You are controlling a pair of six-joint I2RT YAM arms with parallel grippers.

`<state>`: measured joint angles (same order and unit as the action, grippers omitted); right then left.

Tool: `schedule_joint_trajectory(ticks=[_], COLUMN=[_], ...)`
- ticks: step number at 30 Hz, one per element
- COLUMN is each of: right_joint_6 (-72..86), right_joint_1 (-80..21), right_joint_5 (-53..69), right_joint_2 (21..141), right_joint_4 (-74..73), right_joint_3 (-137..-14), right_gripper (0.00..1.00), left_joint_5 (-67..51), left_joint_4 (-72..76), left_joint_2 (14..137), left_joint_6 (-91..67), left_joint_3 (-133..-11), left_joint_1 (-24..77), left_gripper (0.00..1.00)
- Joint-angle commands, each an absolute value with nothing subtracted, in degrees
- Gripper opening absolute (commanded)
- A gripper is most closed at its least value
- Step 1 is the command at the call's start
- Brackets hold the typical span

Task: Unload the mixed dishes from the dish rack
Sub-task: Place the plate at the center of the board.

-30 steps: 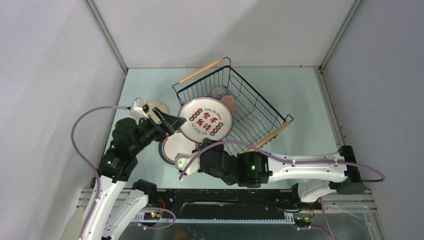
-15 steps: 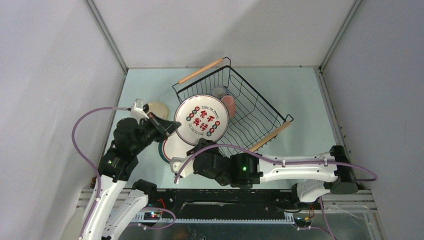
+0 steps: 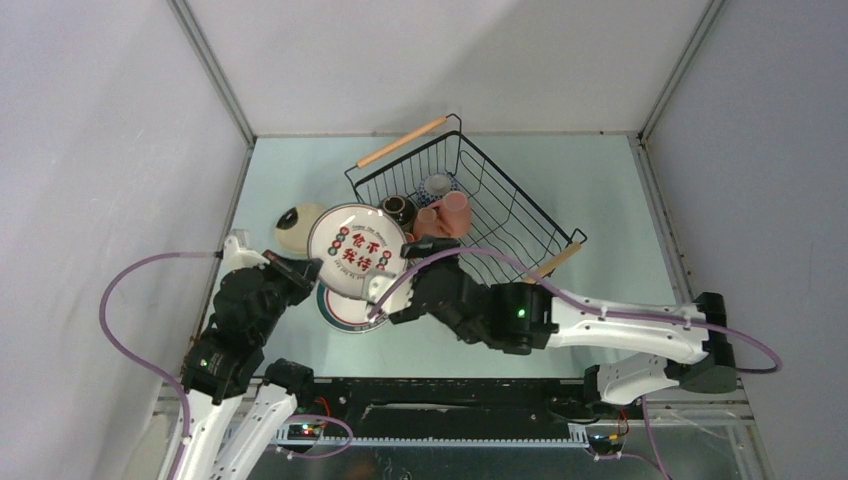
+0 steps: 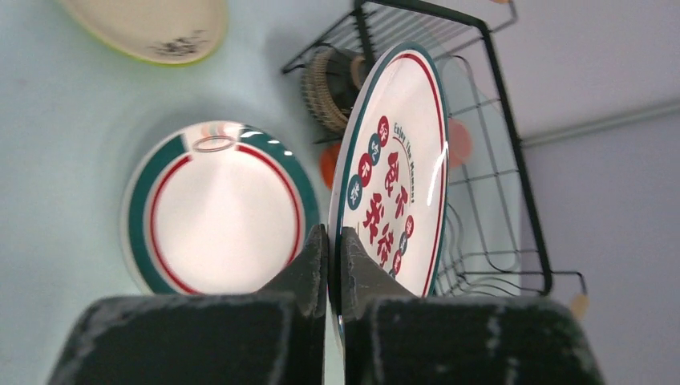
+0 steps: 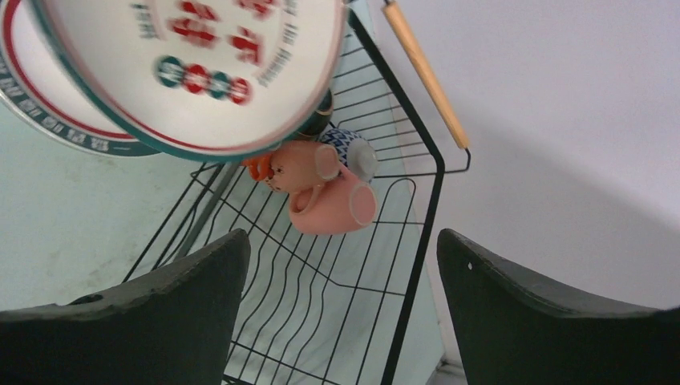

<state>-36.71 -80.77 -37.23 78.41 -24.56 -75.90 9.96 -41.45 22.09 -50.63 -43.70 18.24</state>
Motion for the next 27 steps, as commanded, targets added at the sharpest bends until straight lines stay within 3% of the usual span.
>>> schedule_joint_trajectory(ticks=[1, 8, 21, 23, 27], right_joint_6=[-29.56, -21.57, -6.19, -4.64, -1.56], right_joint_1=[-77.36, -71.37, -60.18, -58.72, -56.06], right_joint_5=[-35.57, -32.5, -25.76, -24.46, -22.87], right_joint_2=[74.33, 70.88, 68.05, 67.81, 68.04], right_joint_4=[-24.18, -26.26, -32.27, -33.64, -35.51], right_joint_3=[-77.96, -77.96, -77.96, -77.96, -77.94], right_gripper=[0.95, 0.99, 1.0, 1.0, 1.0], left_joint_5=[21.82, 27.5, 18.98, 18.62, 17.75], left_joint_4=[-43.72, -46.87, -41.13, -40.51, -39.55], left_joint_2=[17.95, 14.09, 24.52, 25.54, 26.68], left_joint_6=[-52.32, -54.07, -53.18, -52.77, -52.18], left_joint_3=[-43.35, -40.58, -32.76, -31.69, -29.71], left_joint_1=[18.35, 18.31, 18.34, 18.31, 18.29], left_gripper=[0.0, 0.0, 0.02, 0.04, 0.2])
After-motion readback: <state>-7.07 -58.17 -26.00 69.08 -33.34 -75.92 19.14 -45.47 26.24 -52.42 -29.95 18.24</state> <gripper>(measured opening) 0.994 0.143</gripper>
